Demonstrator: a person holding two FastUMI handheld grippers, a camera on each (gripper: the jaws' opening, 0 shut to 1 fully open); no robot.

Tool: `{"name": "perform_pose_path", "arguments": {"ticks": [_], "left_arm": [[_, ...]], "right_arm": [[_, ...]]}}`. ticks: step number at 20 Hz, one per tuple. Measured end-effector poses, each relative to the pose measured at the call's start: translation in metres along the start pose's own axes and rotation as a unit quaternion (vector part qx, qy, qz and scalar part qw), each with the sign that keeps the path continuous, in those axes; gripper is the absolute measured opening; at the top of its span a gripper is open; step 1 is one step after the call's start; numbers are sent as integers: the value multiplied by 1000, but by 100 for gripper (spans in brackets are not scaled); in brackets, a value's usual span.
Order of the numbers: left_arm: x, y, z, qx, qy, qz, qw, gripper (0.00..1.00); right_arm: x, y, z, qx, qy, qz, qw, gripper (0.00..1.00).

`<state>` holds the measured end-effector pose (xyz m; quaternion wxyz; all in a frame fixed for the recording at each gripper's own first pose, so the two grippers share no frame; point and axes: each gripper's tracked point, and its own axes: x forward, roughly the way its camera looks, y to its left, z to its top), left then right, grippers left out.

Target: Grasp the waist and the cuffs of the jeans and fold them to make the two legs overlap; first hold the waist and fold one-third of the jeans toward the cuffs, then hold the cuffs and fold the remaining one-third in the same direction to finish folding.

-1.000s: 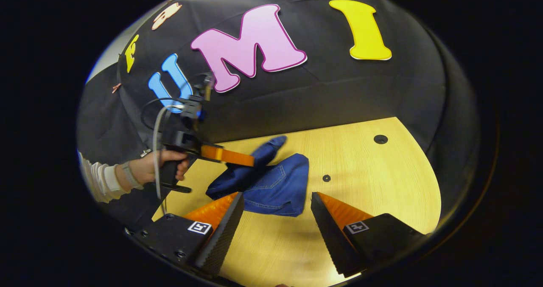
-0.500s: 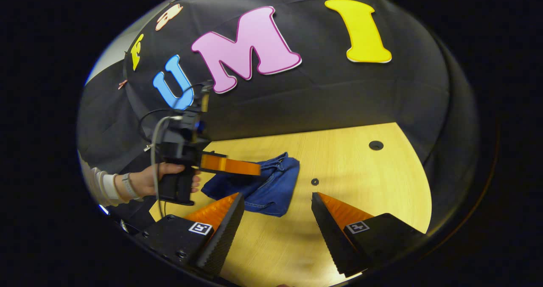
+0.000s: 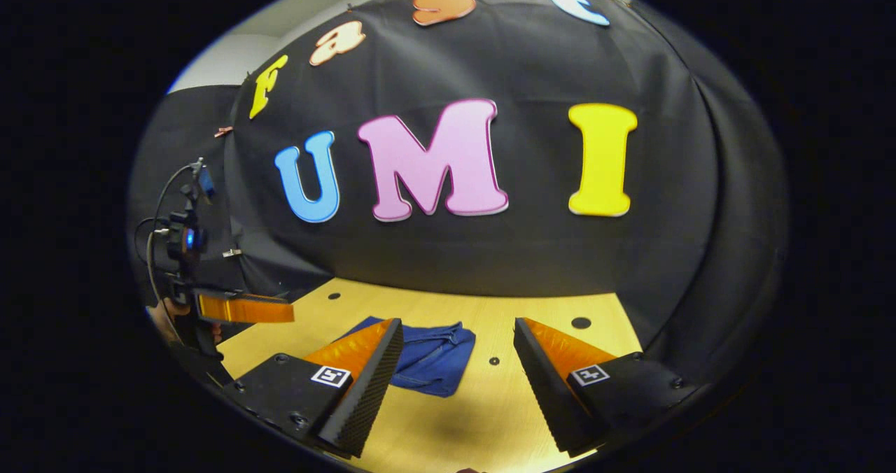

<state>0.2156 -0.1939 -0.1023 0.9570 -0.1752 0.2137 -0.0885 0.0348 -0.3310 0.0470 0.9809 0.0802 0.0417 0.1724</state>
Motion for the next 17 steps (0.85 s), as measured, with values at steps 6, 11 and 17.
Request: {"name": "perform_pose_path", "arguments": {"ticks": [6, 11, 17], "left_arm": [[-108, -26, 17, 20, -107, 33, 994, 96], [-162, -40, 22, 25, -153, 38, 987, 96], [-196, -30, 26, 45, -162, 72, 983, 96]], "right_arm": [[-80, 57, 40, -18, -52, -10, 998, 98], [-125, 92, 66, -30, -75, 3, 997, 98], [-144, 104, 81, -65, -114, 0, 991, 97]]}}
